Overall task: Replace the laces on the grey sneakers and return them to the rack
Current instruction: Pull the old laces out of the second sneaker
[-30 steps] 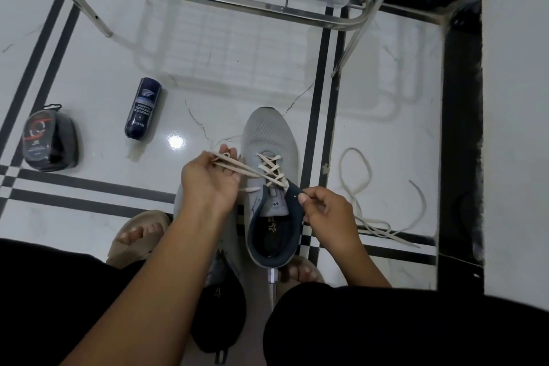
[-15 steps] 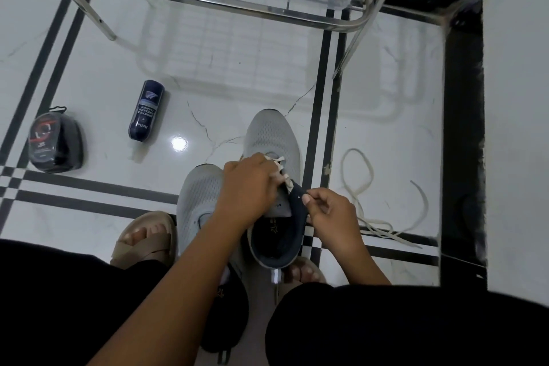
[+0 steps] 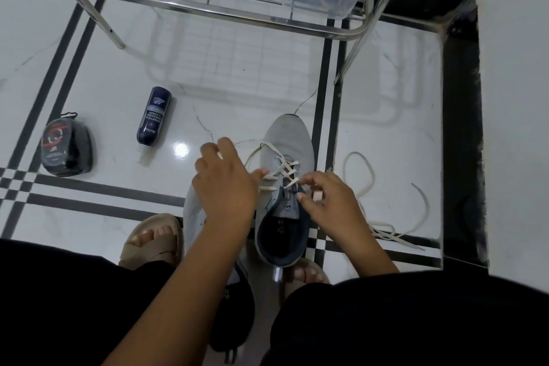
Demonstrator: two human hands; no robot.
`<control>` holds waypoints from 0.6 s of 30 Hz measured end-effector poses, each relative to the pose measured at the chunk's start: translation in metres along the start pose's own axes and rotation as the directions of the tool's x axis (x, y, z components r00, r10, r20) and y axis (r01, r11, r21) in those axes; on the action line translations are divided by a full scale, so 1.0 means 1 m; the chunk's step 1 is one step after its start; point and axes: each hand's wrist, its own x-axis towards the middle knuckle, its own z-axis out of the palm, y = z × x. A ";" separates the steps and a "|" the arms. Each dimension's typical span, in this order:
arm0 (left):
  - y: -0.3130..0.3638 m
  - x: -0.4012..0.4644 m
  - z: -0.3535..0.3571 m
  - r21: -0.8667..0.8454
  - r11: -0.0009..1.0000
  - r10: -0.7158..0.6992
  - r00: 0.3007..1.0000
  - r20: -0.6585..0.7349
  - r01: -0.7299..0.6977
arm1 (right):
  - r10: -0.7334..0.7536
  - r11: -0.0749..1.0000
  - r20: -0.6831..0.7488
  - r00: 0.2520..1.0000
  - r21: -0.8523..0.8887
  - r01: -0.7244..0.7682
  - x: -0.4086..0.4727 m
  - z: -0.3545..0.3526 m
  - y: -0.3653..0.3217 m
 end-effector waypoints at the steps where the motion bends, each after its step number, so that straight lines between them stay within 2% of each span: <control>1: 0.003 -0.004 0.003 0.025 0.998 0.060 0.997 0.057 -0.062 | -0.067 0.996 -0.002 0.998 -0.057 0.067 0.005 0.003 -0.002; 4: 0.006 -0.013 0.015 -0.108 0.988 0.139 0.923 0.359 -0.107 | -0.115 0.963 0.090 0.989 -0.233 0.134 0.023 0.010 -0.006; 5: 0.005 -0.015 0.017 -0.162 0.981 0.163 0.913 0.373 -0.109 | -0.116 0.947 0.133 0.984 -0.283 0.149 0.025 0.012 -0.006; 7: 0.002 -0.016 0.016 -0.231 0.968 0.163 0.941 0.295 -0.095 | -0.136 0.921 0.213 0.967 -0.332 0.203 0.029 0.014 -0.001; 9: -0.004 -0.012 0.016 -0.314 0.949 0.098 0.963 0.253 -0.014 | -0.116 0.941 0.277 0.954 -0.278 0.195 0.033 0.012 -0.001; 10: -0.009 -0.011 0.017 -0.355 0.934 0.057 0.962 0.266 0.043 | -0.062 0.982 0.275 0.959 -0.154 0.107 0.035 0.008 -0.003; 11: -0.013 -0.009 0.018 -0.389 0.915 0.015 0.956 0.294 0.106 | 0.050 0.994 0.240 0.970 0.083 -0.071 0.037 0.002 -0.010; 12: -0.015 -0.009 0.019 -0.426 0.891 -0.014 0.946 0.324 0.160 | 0.198 0.883 0.198 0.960 0.389 -0.262 0.039 -0.004 -0.012; 13: -0.016 -0.008 0.020 -0.462 0.864 -0.029 0.936 0.351 0.200 | 0.338 0.672 0.171 0.926 0.645 -0.364 0.042 -0.007 -0.015; 14: -0.016 -0.007 0.022 -0.491 0.843 -0.026 0.929 0.370 0.219 | 0.427 0.563 0.139 0.894 0.733 -0.382 0.044 -0.008 -0.013; 15: -0.016 -0.006 0.022 -0.501 0.837 -0.012 0.923 0.384 0.219 | 0.442 0.643 0.072 0.894 0.669 -0.372 0.044 -0.006 -0.011; 16: -0.014 -0.005 0.021 -0.499 0.841 0.001 0.921 0.390 0.210 | 0.365 0.832 -0.008 0.931 0.452 -0.322 0.043 -0.003 -0.008; 17: -0.013 -0.003 0.022 -0.496 0.844 0.007 0.920 0.392 0.205 | 0.199 0.971 -0.044 0.979 0.144 -0.191 0.040 0.002 -0.004; 18: -0.013 -0.001 0.022 -0.501 0.841 0.009 0.919 0.394 0.206 | -0.001 0.993 -0.036 0.999 -0.118 -0.003 0.037 0.008 0.000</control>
